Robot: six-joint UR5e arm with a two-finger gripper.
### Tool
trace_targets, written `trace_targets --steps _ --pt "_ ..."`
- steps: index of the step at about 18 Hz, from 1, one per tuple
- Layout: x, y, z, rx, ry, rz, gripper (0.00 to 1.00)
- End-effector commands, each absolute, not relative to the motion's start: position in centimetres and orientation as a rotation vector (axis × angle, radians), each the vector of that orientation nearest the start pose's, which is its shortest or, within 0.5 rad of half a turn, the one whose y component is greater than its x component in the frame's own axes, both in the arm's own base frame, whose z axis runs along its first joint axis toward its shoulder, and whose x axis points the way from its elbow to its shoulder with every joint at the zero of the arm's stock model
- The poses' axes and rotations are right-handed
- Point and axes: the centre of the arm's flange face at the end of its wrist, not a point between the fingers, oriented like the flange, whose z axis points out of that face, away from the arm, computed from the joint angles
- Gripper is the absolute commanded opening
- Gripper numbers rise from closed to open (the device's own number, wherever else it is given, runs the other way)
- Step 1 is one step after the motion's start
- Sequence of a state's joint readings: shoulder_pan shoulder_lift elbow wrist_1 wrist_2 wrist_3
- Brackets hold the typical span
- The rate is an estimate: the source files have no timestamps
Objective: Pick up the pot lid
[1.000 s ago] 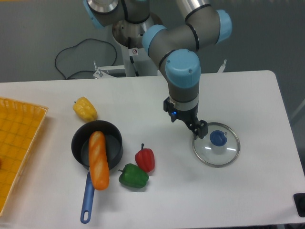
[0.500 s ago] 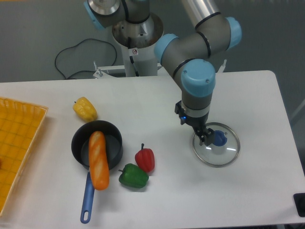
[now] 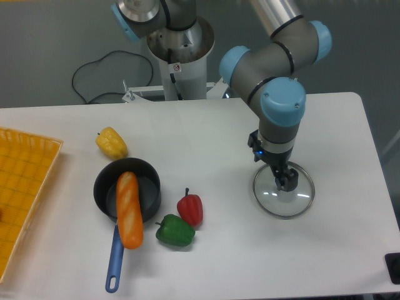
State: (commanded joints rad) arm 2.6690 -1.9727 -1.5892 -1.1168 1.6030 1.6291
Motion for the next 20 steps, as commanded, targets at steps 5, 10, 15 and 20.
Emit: trace_targets --steps 5,10,15,20 --pt "-51.3 40.3 28.2 -3.048 0.813 0.066 1.00" --pt "-53.0 40.4 26.7 -3.036 0.859 0.076 1.00" --pt "-53.9 40.1 25.8 -3.021 0.923 0.073 1.00" --pt "-54.3 40.3 24.5 -3.014 0.948 0.085 1.00"
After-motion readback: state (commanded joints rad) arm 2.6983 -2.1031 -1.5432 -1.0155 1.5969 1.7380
